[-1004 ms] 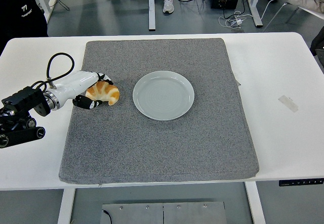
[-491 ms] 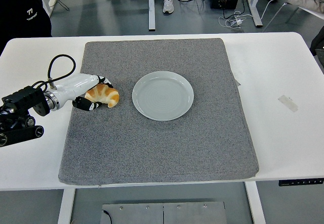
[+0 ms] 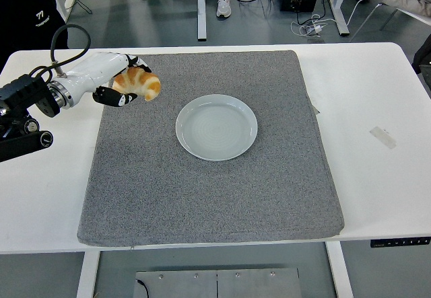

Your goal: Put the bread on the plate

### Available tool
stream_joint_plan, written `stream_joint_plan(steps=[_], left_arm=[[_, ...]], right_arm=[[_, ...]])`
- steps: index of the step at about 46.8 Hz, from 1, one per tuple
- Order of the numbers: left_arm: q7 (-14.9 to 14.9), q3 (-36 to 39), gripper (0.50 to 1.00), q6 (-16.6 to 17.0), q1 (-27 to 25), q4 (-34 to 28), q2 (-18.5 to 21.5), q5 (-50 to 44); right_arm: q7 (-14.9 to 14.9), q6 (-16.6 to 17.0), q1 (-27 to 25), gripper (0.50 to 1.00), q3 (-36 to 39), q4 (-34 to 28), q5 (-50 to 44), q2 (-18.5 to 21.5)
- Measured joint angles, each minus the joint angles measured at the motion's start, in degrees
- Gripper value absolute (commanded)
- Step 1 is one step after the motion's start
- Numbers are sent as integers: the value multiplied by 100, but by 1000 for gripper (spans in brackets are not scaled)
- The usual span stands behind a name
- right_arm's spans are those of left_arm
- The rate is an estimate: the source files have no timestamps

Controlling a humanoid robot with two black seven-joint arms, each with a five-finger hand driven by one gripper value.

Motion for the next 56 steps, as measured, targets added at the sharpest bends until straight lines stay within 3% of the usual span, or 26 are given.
stream_joint_plan(steps=[19,30,42,56], left_arm=[[-184,-486,500,2,-107,-726,-91,844],[-162,-514,500,2,-80,-762,-367,1051],[-146,-426,500,10,-18,-616,-787,1254],[-148,-408,500,11,225,279,-1278,1257]], right_arm=[[0,0,1,1000,0,0,0,0],[0,0,2,1000,0,0,0,0],[0,0,2,1000,0,-1,0,0],[0,0,1,1000,0,-1,0,0]])
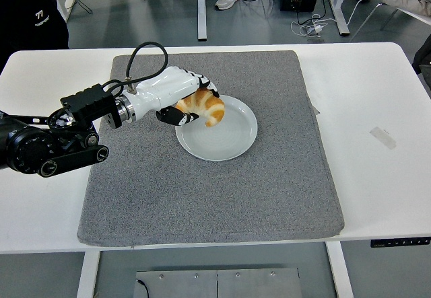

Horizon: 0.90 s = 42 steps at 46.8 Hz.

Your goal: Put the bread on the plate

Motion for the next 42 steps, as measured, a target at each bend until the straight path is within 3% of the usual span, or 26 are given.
stream_joint_plan(steps=[22,42], left_arm=[[-5,121,500,0,317,696,-523,1],[-13,185,500,0,481,880,-720,-21]], right_arm=[[0,0,0,1000,0,-3,0,0],[0,0,0,1000,0,1,0,0]])
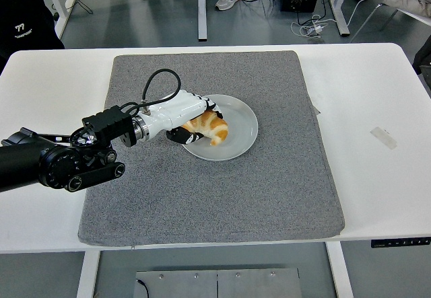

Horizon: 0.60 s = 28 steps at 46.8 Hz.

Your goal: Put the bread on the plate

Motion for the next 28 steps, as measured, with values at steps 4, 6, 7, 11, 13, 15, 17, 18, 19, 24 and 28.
stream_joint_plan(steps=[4,6,7,11,13,15,17,18,19,24,28], left_arm=[[-1,0,500,0,18,40,-10,-23],[0,0,500,0,25,79,-33,-51],[0,-1,500,0,30,95,-45,-61],[-1,-15,500,0,67,152,-69,-85],[0,-35,500,-1,77,165,-70,-93],[-2,-57,500,-4,78,169,-70,-103],[-8,-61,526,-6,79,169,-70,-112],[-12,-63,614,-6,79,169,-70,-113],[-12,-68,685,-7,79,169,-70,-116],[-16,-102,784,-8,80,169,-71,-167],[-17,-107,848,-9,80,169,-77,-201]], right_arm=[[0,0,1,1000,0,0,0,0],[0,0,1,1000,0,0,0,0],[0,0,1,1000,0,0,0,0],[0,0,0,1000,0,0,0,0],[0,0,1,1000,0,-1,0,0],[0,0,1,1000,0,-2,0,0],[0,0,0,1000,0,-2,0,0],[0,0,1,1000,0,-2,0,0],[0,0,1,1000,0,-2,0,0],[0,0,1,1000,0,-1,0,0],[0,0,1,1000,0,-1,0,0]])
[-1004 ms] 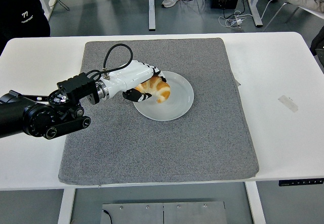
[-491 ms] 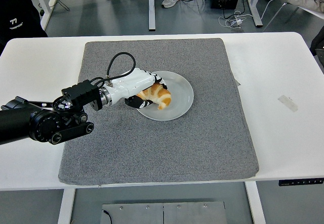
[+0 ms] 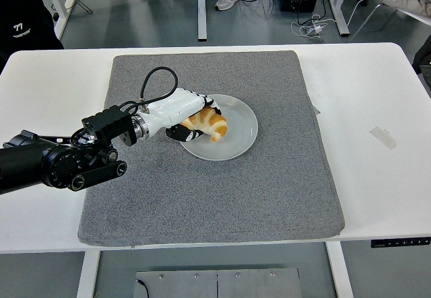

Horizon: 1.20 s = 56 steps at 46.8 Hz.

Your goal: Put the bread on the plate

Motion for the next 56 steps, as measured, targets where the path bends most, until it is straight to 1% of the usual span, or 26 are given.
stream_joint_plan(steps=[12,21,25,27,30,32,40,44,50,56], left_arm=[[-16,26,955,-1,15,-1,-3,-9],[-59,-1,966,-9,38,-11,4,-88],[-204,-16,966,-32,6,-17,15,-308],[-302,-33,966,-98,-29,-22,22,-451],[-435,-75,966,-283,-52,-33,24,-634],[-554,-167,965,-503,-69,-53,32,-781],[-1169,-669,963,-1589,-193,-72,114,-1082],[-1418,-914,963,-2031,-204,-74,210,-1107],[-1634,-1323,963,-2468,-192,-78,436,-1171],[-1689,-1824,963,-2870,-131,-81,708,-1687]], right_arm=[[0,0,0,1000,0,0,0,0],[0,0,0,1000,0,0,0,0],[0,0,-1,1000,0,0,0,0],[0,0,0,1000,0,-1,0,0],[0,0,0,1000,0,-1,0,0],[0,0,0,1000,0,-1,0,0],[0,0,0,1000,0,0,0,0],[1,0,0,1000,0,0,0,0],[1,0,0,1000,0,1,0,0],[2,0,0,1000,0,1,0,0]])
